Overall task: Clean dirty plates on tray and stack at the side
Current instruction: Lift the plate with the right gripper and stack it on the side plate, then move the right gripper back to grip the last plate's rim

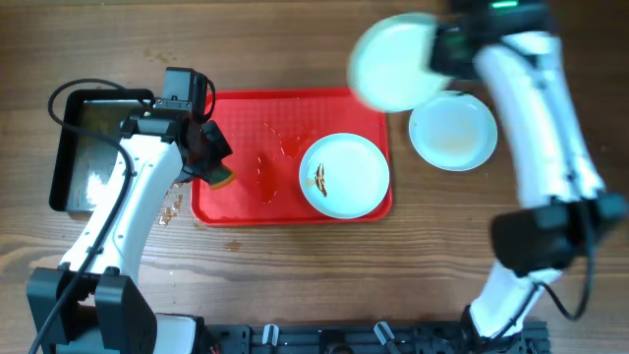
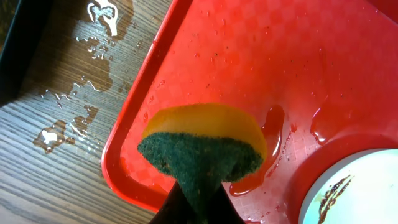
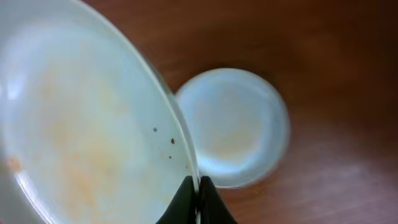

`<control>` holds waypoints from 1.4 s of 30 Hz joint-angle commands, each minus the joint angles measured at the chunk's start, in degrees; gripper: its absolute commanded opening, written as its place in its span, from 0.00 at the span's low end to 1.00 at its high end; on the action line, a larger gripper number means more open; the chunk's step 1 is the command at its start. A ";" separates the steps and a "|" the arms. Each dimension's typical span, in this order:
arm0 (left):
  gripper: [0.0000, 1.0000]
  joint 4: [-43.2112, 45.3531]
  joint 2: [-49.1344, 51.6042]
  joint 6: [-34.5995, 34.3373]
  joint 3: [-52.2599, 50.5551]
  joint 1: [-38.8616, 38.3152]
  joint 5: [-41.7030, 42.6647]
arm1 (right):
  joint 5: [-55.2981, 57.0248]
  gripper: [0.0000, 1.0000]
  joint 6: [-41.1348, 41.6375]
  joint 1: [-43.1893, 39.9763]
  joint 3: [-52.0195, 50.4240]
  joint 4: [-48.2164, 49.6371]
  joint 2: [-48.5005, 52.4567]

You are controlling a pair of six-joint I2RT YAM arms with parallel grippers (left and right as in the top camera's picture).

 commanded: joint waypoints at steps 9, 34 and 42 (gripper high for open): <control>0.04 -0.37 -0.61 0.46 0.52 0.31 0.46 | -12.33 0.04 -7.61 -25.68 -29.70 11.50 -1.44; 0.04 2.60 -0.61 2.27 -0.39 0.31 5.97 | -33.16 1.00 -7.06 1.55 -33.55 15.30 -15.58; 0.04 4.72 -0.61 9.57 -0.39 -5.60 9.81 | -23.12 0.92 -4.76 18.91 -36.04 22.05 -14.86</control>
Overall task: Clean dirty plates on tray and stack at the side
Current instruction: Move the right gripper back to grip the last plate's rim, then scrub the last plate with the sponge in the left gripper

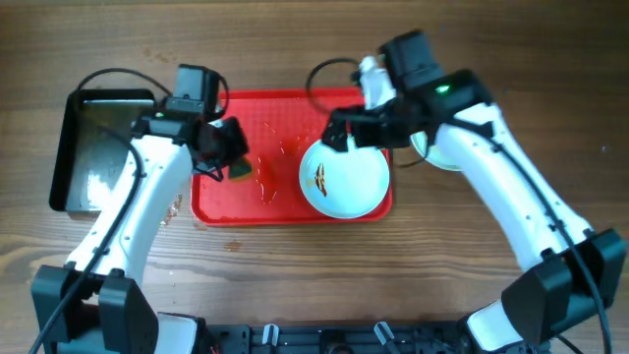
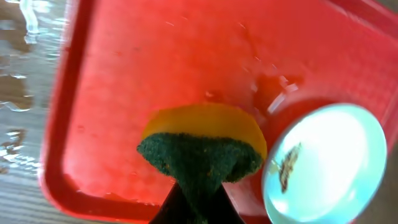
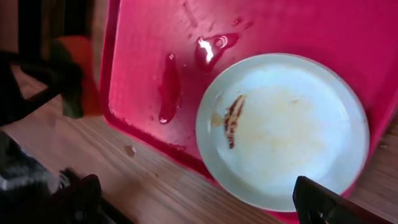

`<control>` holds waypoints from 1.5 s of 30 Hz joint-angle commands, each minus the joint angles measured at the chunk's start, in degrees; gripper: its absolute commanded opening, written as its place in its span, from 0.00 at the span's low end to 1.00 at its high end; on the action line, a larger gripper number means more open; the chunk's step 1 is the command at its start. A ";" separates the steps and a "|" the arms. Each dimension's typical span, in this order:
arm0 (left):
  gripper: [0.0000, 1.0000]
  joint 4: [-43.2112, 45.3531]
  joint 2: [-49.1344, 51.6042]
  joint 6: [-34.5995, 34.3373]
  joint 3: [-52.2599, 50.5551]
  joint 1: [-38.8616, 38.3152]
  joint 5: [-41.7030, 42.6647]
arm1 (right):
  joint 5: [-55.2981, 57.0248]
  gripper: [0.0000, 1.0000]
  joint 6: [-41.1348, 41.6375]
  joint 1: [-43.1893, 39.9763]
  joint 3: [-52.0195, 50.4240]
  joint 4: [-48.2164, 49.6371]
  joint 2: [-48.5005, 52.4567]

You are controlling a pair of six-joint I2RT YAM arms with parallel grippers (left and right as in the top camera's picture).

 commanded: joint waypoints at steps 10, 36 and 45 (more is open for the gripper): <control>0.04 0.76 2.51 3.13 -0.37 -2.29 1.33 | 11.63 0.81 2.89 2.40 -8.17 1.66 1.90; 0.04 -1.33 2.62 4.59 -0.37 -2.29 1.31 | 18.01 0.37 29.11 2.38 -16.79 4.42 11.89; 0.04 -0.90 2.62 4.61 -0.37 -2.29 1.31 | 20.98 0.31 30.73 2.38 -17.05 11.63 15.26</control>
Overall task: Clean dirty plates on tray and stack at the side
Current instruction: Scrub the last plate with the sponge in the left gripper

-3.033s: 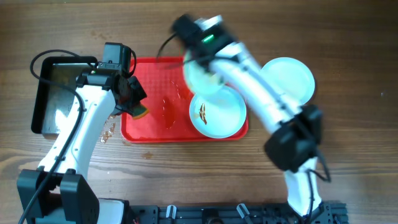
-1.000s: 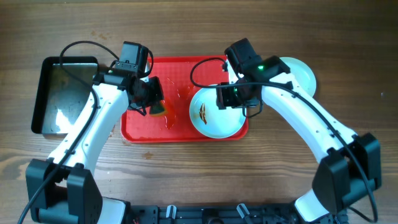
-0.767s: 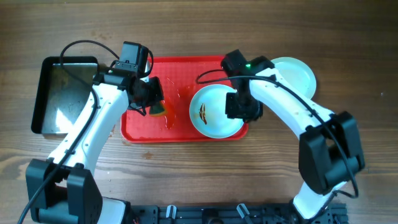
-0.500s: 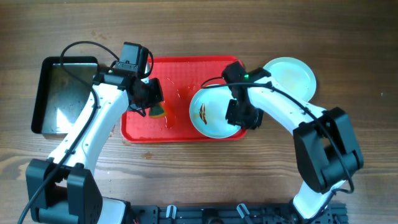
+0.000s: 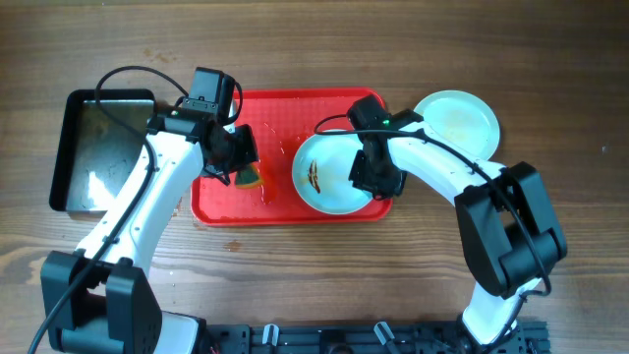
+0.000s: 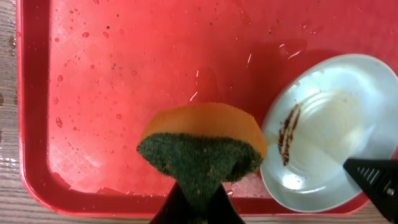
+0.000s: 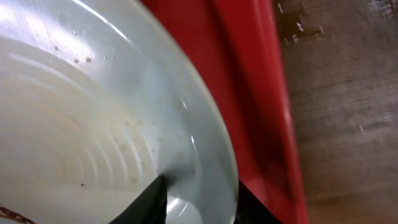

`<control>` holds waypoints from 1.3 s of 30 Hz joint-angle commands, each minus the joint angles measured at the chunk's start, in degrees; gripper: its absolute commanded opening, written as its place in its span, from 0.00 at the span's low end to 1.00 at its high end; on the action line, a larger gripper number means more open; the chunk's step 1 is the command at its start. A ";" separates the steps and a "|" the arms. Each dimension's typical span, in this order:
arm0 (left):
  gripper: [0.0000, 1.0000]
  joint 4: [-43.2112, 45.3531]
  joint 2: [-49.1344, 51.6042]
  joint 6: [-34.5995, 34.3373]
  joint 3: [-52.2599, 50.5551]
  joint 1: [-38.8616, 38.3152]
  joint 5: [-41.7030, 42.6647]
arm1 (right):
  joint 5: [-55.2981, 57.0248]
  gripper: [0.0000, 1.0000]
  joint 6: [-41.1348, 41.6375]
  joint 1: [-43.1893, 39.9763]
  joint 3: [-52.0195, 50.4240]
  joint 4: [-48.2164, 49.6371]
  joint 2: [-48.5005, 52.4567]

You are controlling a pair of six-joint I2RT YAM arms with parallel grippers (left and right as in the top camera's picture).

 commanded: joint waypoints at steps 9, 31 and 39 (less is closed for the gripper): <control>0.04 2.56 0.94 1.36 -0.31 -1.66 0.70 | -5.92 0.04 -4.96 2.05 -0.96 13.35 6.82; 0.04 10.12 19.78 -3.19 -0.31 -6.99 -16.09 | -7.61 0.04 -4.85 4.85 -0.96 17.75 7.19; 0.04 8.15 18.84 -3.21 3.43 -4.96 -31.76 | -7.63 0.04 -4.83 4.85 -0.96 17.79 7.19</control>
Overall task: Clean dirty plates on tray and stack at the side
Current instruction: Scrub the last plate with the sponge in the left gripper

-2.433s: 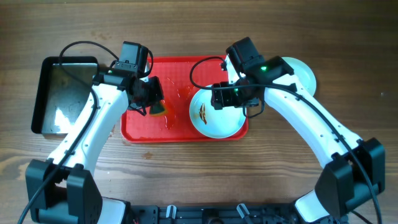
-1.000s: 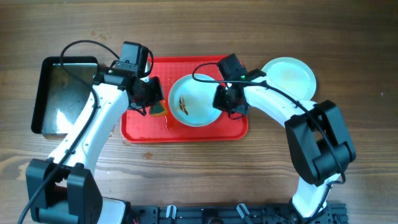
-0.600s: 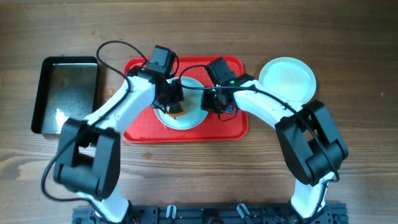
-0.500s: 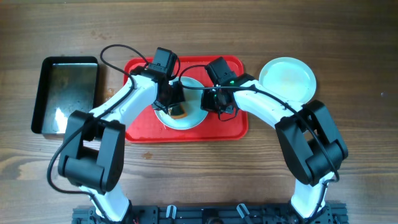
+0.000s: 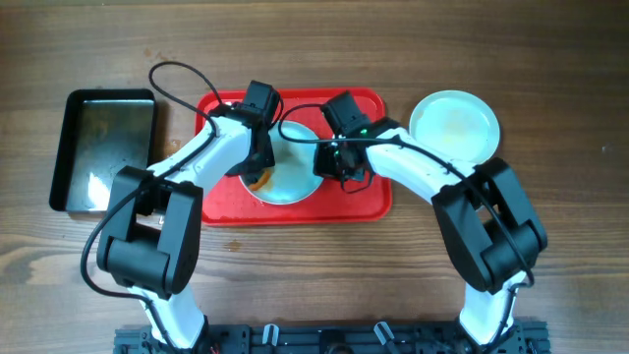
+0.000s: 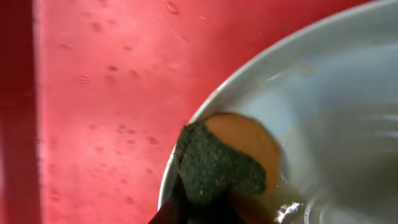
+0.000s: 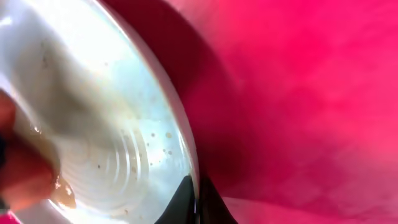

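Note:
A pale blue dirty plate (image 5: 291, 173) sits tilted on the red tray (image 5: 378, 202). My right gripper (image 5: 334, 163) is shut on its right rim (image 7: 189, 163), lifting that edge. A yellow sponge with a green scouring face (image 6: 227, 158) is clamped in my left gripper (image 5: 261, 165), which presses it onto the plate's left inner surface (image 6: 336, 112). Brown smear shows by the sponge in the right wrist view (image 7: 28, 168). A stack of clean pale plates (image 5: 453, 127) rests on the table right of the tray.
A black rectangular bin (image 5: 101, 147) holding water stands at the left on the wooden table (image 5: 550, 246). The tray's surface (image 6: 93, 112) is wet with droplets. Cables run from both arms above the tray.
The left gripper has moved right, from above the bare tray onto the plate, sponge now touching it. The right gripper's jaws, then astride the rim, are now shut on it; the plate stands further left and tilted.
At first the right gripper carried a cleaned plate beside the plate on the table while the left held the sponge over the tray's left. Then the right hovered open over the dirty plate. Then its jaws straddled that plate's rim. Now the sponge is on it.

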`<control>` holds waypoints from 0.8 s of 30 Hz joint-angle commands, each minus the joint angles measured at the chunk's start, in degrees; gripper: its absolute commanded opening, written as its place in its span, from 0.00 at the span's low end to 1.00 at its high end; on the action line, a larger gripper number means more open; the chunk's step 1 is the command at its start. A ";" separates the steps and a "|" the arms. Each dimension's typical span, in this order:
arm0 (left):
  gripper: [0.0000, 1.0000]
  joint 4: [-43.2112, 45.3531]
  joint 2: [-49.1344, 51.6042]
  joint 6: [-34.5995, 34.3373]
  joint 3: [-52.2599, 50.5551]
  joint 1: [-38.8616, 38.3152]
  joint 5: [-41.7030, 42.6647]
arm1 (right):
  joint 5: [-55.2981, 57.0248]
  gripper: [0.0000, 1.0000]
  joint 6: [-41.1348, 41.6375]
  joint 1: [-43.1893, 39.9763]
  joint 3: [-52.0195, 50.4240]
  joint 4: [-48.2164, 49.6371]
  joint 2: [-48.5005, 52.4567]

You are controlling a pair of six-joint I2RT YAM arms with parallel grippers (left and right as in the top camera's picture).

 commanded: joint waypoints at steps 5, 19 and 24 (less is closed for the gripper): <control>0.04 -0.28 -5.16 0.48 7.76 -0.81 2.08 | 2.12 0.04 -0.04 -0.39 -1.77 -1.46 3.63; 0.04 -0.74 1.60 0.26 -1.62 -2.51 8.11 | 0.70 0.04 -0.22 -0.46 -1.75 -1.46 3.63; 0.04 -3.52 0.92 0.22 -1.36 0.37 -13.09 | 0.70 0.05 -0.22 -0.46 -1.77 -1.40 3.63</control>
